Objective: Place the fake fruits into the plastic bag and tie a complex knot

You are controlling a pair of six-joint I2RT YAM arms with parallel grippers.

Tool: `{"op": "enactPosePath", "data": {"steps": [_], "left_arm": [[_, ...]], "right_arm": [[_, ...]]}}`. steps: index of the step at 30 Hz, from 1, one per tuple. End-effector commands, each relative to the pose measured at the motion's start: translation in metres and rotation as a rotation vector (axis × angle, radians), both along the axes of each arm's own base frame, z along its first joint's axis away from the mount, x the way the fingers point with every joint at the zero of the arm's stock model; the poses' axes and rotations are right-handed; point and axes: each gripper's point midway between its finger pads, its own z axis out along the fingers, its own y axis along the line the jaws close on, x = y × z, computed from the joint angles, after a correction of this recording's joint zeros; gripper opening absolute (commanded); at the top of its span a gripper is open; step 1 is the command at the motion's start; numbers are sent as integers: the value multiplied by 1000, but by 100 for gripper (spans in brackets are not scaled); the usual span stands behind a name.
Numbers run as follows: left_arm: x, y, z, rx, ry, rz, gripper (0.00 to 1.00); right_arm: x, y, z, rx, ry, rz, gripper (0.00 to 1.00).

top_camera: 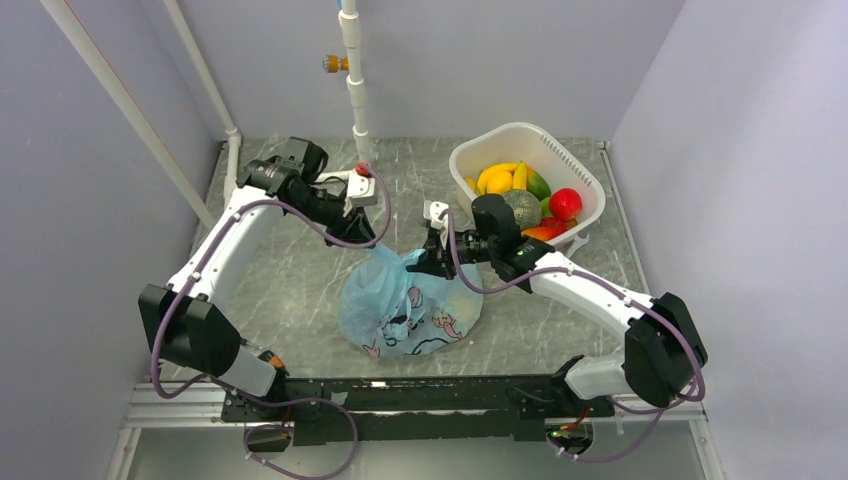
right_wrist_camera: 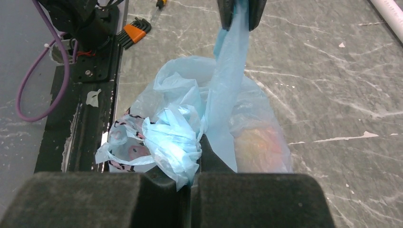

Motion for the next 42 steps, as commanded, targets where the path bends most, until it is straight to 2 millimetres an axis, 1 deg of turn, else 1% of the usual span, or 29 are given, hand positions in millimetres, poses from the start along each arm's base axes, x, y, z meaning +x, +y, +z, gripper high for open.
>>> {"op": "enactPosePath", "data": {"steps": [1, 2, 3, 4, 6, 10, 14, 16, 17, 20, 21, 23, 26, 28, 30, 32, 34, 35, 36, 38, 40, 42], "left_arm": [[-5, -10, 23, -58, -25, -62, 9], [-4, -11, 28, -66, -37, -60, 3], [-4, -12, 34, -77, -49, -56, 0], [-4, -14, 39, -88, -65, -54, 0], [-6, -16, 49, -110, -91, -49, 0], [-13, -18, 65, -131, -121, -55, 0], [-15, -16, 76, -131, -148, -39, 0], [-17, -14, 80, -126, -152, -27, 0], [-20, -13, 82, -123, -147, -21, 0], [-26, -12, 87, -140, -98, 45, 0], [-29, -14, 88, -156, -55, 82, 0], [-40, -20, 88, -198, 24, 130, 0], [-70, -40, 76, -246, 156, 144, 0], [-95, -58, 66, -271, 241, 121, 0], [-117, -73, 43, -238, 325, 96, 0], [-123, -83, 14, -163, 337, 131, 0], [-119, -86, -16, -81, 280, 170, 0], [-118, -85, -36, -27, 221, 173, 0], [-111, -82, -54, 27, 169, 202, 0], [-98, -73, -84, 116, 99, 246, 0], [-80, -60, -106, 196, 23, 303, 0], [-62, -46, -119, 240, -47, 351, 0]], "right_arm": [[-6, 1, 12, 40, -55, 44, 1], [-6, 2, 11, 39, -49, 46, 5], [-5, 3, 8, 35, -41, 45, 9], [-3, 4, 6, 31, -37, 42, 12], [0, 6, -1, 21, -25, 37, 16], [6, 10, -10, 4, -2, 36, 18], [11, 10, -17, -10, 17, 29, 23], [13, 9, -20, -15, 30, 21, 22], [15, 9, -21, -18, 40, 15, 20], [19, 9, -17, -12, 65, -1, 7], [20, 9, -15, -5, 74, -3, 1], [20, 10, -9, 5, 94, -11, 0], [21, 11, -5, 12, 146, -41, 0], [24, 12, -5, 10, 186, -79, 0], [27, 12, -6, 8, 218, -116, 0], [31, 11, -5, 8, 246, -157, 0], [34, 9, -3, 7, 259, -195, 0], [35, 9, -1, 11, 268, -210, 0], [34, 8, 0, 13, 279, -215, 0], [33, 5, 2, 12, 297, -236, 0], [30, 1, 2, 4, 323, -255, 0], [25, -5, 3, 7, 350, -270, 0]]}}
